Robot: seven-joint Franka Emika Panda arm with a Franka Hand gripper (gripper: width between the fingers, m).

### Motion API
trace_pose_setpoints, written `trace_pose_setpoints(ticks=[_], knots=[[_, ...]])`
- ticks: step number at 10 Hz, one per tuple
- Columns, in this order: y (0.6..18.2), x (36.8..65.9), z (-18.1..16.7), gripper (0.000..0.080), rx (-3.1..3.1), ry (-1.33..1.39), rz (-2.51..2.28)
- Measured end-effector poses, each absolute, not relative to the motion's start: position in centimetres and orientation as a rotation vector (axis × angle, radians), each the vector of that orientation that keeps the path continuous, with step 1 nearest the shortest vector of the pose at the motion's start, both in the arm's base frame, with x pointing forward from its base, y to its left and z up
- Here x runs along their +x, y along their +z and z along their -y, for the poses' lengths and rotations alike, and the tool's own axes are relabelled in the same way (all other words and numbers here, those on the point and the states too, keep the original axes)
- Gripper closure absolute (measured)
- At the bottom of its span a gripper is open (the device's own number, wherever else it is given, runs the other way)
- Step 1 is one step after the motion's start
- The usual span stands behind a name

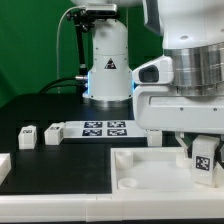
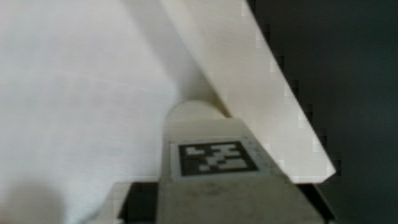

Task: Assemble one leg

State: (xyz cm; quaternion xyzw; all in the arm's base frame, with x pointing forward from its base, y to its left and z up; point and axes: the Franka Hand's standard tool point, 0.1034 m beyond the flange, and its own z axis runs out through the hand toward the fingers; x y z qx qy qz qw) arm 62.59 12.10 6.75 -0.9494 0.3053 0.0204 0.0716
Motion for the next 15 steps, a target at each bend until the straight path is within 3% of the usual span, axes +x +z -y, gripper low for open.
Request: trace_pose_setpoints(ticks=[4,6,7,8,10,15], knots=[[6.45,62.39,-12.77,0.0505,-2.442,0.145,-1.745],[6.43,62.45,-12.69,0.0505,-2.338,0.154,-1.886],[6.44,62.44,-12.81,0.0461,-2.252,0.171,-1.984],[6.44,62.43,-12.87,0.0461,-2.256,0.171,-1.979],[6.5,62.4,-13.13,0.0186,-2.325,0.163,-1.891],[6.27,62.35,-12.89,0.0151,-2.784,0.09,-1.066]])
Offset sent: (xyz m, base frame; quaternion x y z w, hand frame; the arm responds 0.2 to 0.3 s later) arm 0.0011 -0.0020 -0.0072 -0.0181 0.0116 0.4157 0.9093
